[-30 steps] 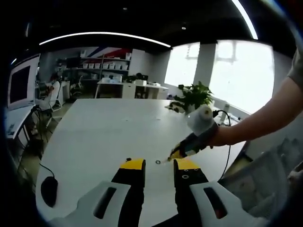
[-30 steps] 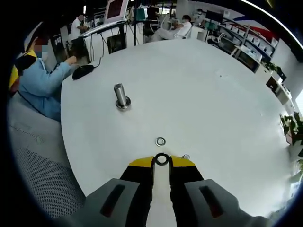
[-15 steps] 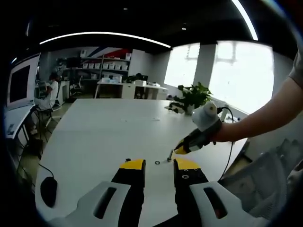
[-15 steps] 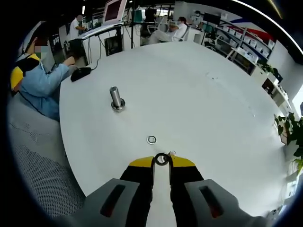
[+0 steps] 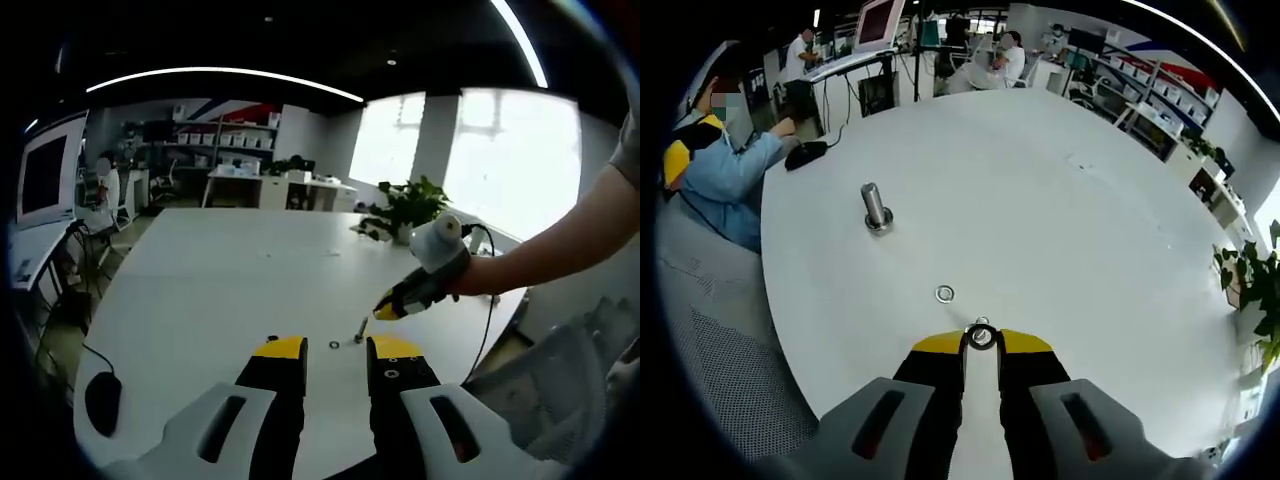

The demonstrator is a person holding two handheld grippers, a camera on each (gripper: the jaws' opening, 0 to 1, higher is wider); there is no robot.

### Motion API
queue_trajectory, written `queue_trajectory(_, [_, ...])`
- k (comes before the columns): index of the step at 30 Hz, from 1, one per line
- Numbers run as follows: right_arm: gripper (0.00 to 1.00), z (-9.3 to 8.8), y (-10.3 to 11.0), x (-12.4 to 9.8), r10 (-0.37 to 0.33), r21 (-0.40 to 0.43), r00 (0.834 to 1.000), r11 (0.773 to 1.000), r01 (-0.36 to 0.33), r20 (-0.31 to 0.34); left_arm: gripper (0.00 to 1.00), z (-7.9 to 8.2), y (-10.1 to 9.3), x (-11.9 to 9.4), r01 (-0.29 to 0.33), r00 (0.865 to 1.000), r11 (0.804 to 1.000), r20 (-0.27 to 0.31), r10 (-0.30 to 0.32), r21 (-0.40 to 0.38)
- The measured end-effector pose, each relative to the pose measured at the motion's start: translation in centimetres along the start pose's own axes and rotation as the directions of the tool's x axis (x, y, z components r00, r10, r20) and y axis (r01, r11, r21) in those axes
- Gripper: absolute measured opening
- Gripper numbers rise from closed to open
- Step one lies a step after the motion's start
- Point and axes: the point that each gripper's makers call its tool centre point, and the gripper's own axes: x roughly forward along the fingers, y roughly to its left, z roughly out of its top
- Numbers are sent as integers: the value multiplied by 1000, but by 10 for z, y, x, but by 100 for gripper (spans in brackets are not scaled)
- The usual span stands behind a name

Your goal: Place the washer onto the threaded stud by aligning its center hole with the stud, sliding it down to the base, and recovering from edge contact or off-axis alignment until the washer reaches the visible bottom stop.

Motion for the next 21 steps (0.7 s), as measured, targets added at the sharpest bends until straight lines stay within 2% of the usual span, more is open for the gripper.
queue_trajectory(5, [14, 4, 0, 4, 4, 5, 1000, 1000, -4, 2, 22, 1, 1, 0, -5, 1000, 1000, 3, 5, -4])
queue_trajectory(12, [14, -1, -1, 11, 6, -29, 1000, 1000, -7, -27, 22, 1, 3, -1, -13, 1000, 1000, 4, 13, -8])
queue_trajectory(21, [14, 2, -1, 16, 13, -39, 999, 999, -15, -36, 21, 2, 6, -2, -24, 1000, 1000, 10, 24, -9])
